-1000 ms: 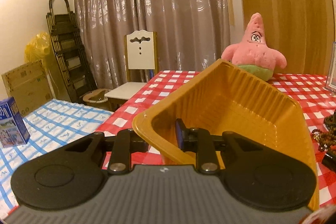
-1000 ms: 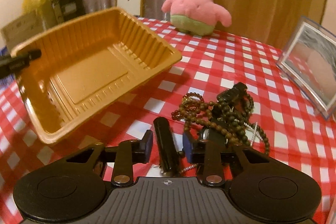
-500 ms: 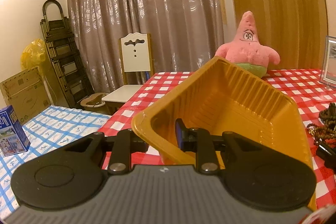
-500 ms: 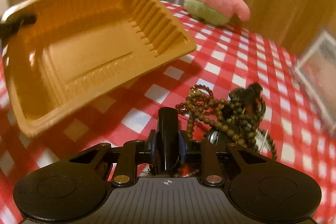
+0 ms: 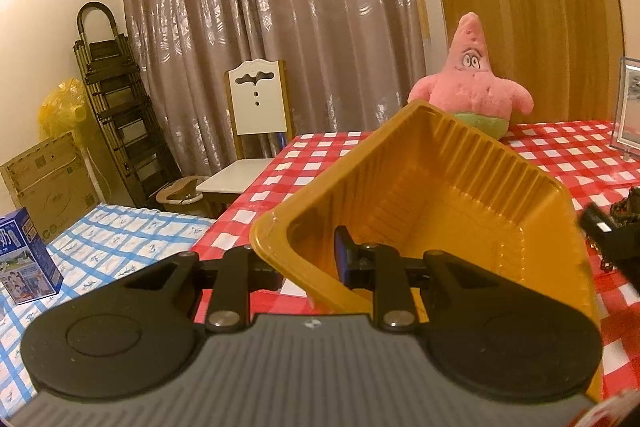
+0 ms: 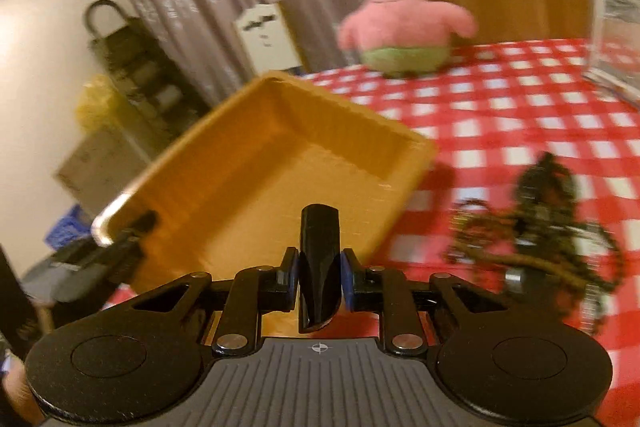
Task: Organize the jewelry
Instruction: 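Carry the black item over the tray and open the right tool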
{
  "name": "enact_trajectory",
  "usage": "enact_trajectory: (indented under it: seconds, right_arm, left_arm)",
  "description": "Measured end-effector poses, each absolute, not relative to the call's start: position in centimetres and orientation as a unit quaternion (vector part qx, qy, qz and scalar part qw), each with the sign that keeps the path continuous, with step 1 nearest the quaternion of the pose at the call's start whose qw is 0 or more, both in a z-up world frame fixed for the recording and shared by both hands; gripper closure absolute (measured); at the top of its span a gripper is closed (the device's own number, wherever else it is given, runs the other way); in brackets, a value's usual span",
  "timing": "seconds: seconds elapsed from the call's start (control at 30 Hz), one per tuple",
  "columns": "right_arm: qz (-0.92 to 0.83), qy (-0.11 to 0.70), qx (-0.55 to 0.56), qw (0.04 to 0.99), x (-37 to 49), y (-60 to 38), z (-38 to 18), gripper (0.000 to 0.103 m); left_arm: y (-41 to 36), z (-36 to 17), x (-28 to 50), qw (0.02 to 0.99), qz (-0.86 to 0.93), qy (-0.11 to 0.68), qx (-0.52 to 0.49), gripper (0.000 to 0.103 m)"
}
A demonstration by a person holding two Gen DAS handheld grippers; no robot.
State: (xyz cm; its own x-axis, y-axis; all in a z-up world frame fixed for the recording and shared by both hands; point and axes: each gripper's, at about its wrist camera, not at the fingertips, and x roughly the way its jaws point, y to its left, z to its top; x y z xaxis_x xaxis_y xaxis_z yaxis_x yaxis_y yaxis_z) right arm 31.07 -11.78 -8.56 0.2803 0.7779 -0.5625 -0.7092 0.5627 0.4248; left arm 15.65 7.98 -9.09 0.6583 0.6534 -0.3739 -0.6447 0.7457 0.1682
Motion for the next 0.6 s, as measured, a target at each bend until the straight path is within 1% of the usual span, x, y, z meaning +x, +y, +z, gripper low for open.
enact_trajectory:
  seconds: [0.27, 0.53, 0.57, 0.6]
  right_arm:
    - [0.497, 0.408, 0.025, 0.765, 29.8, -6.7, -10.0, 0.081]
    - [0.496, 0.403, -0.016, 0.769, 28.2, -5.6, -11.6, 0.081]
    - [0.497, 0.407, -0.012, 0.766, 28.4, -5.7, -11.6, 0.078]
    - [0.497, 0.412, -0.002, 0.764, 28.6, -5.9, -11.5, 0.071]
  left_arm:
    - [7.8, -9.0, 15.7, 0.91, 0.355, 0.212, 0.01, 0.081]
    - [7.8, -8.9, 15.8, 0.911, 0.352, 0.215, 0.011, 0.081]
    - [7.8, -8.9, 15.8, 0.911, 0.351, 0.215, 0.011, 0.081]
    - [7.8, -8.9, 15.9, 0.911, 0.35, 0.216, 0.012, 0.081]
